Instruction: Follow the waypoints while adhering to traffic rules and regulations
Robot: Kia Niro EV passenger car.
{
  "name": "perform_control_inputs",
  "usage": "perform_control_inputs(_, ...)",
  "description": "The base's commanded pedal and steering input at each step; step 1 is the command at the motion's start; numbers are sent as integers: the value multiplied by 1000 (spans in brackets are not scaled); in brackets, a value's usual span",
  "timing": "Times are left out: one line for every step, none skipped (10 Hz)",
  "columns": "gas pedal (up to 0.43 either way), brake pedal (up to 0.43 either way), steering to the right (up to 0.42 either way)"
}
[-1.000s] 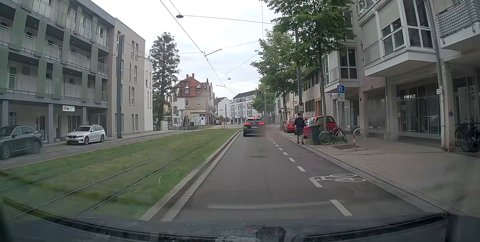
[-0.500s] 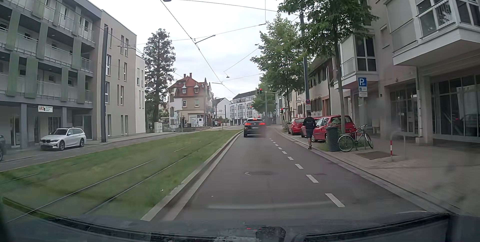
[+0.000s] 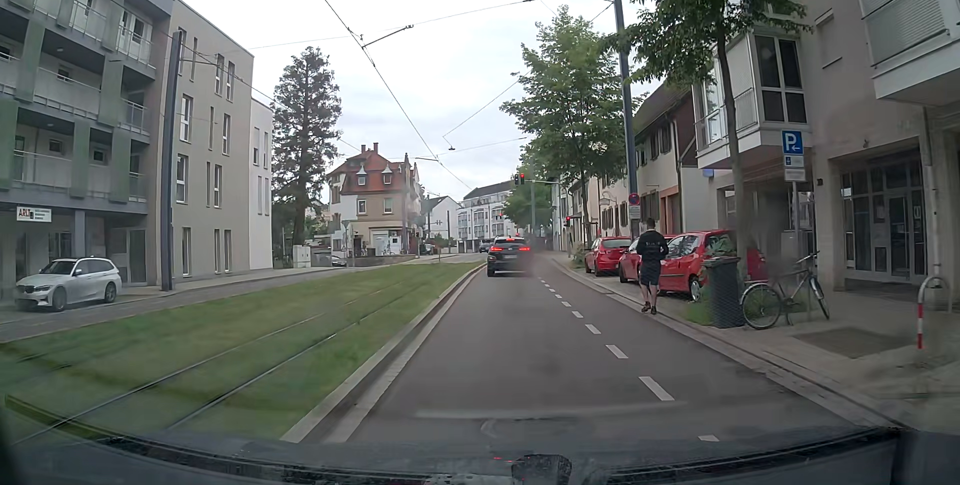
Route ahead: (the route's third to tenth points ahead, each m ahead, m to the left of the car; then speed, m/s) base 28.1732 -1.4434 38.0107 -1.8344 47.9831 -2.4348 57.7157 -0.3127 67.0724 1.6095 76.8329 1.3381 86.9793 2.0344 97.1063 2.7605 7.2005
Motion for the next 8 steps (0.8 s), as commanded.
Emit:
perform_control_inputs(79,0,2)
perform_control_inputs(67,0,2)
perform_control_inputs(28,0,2)
perform_control_inputs(0,0,2)
perform_control_inputs(0,0,2)
perform_control_inputs(0,0,2)
perform_control_inputs(0,0,1)
perform_control_inputs(0,0,1)
